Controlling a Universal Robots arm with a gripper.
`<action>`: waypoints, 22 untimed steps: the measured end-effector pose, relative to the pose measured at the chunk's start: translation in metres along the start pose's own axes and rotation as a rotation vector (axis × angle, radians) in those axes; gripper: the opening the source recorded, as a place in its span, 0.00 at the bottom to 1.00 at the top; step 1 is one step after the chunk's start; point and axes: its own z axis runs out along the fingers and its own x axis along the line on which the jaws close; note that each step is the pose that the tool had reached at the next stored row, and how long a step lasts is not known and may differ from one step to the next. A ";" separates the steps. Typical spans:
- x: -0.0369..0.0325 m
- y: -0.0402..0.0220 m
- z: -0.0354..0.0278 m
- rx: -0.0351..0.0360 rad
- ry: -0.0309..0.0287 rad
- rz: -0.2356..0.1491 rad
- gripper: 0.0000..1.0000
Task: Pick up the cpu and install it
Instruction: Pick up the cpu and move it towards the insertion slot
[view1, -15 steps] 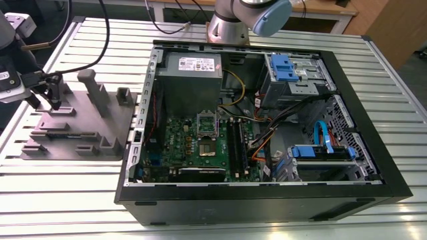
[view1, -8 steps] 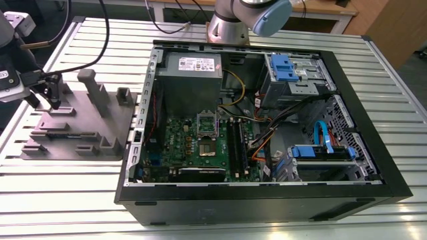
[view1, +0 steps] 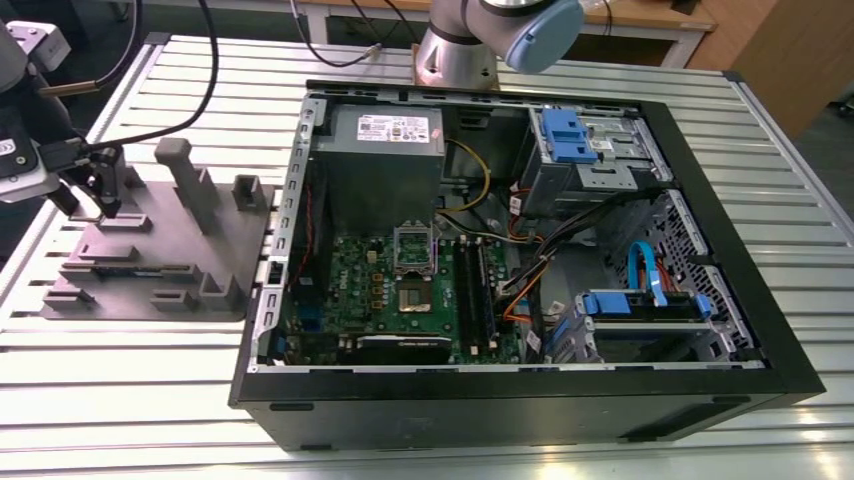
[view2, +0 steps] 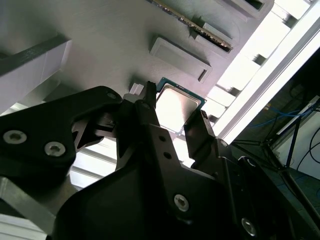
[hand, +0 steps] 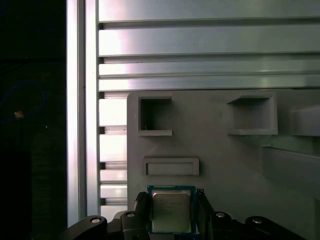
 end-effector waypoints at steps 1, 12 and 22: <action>0.0000 0.0001 0.0000 0.0001 0.0000 0.000 0.47; 0.0000 0.0004 -0.0021 0.0003 -0.0001 0.000 0.47; 0.0001 0.0007 -0.0096 0.0003 -0.0001 0.000 0.47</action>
